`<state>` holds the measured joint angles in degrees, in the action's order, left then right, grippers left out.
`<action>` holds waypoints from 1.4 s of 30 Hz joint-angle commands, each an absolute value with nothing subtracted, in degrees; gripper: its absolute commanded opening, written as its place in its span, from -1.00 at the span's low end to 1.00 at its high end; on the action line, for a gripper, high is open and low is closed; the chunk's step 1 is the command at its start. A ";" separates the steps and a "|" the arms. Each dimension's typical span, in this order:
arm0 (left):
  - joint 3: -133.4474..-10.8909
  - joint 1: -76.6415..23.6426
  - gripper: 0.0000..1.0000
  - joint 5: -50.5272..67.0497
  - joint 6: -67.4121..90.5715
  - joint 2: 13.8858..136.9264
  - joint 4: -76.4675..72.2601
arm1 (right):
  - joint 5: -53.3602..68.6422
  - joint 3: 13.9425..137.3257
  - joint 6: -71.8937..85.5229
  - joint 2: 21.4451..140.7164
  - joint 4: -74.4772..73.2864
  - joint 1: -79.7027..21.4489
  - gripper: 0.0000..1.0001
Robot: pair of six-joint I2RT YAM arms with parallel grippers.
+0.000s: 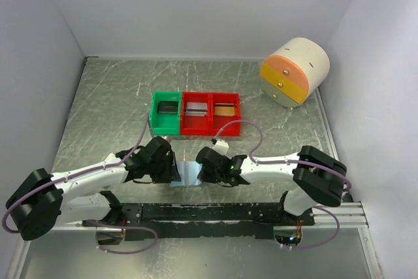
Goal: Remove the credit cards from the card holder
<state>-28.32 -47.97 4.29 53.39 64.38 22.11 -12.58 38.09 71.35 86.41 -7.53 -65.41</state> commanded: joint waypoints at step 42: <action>-24.46 -48.39 -0.03 7.62 59.92 62.28 12.45 | -6.64 37.29 69.88 91.03 -4.83 -64.94 -0.94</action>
<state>-25.71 -48.01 5.87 57.95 62.94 15.62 -7.49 37.91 71.00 88.75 -1.89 -64.66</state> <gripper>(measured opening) 0.481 0.030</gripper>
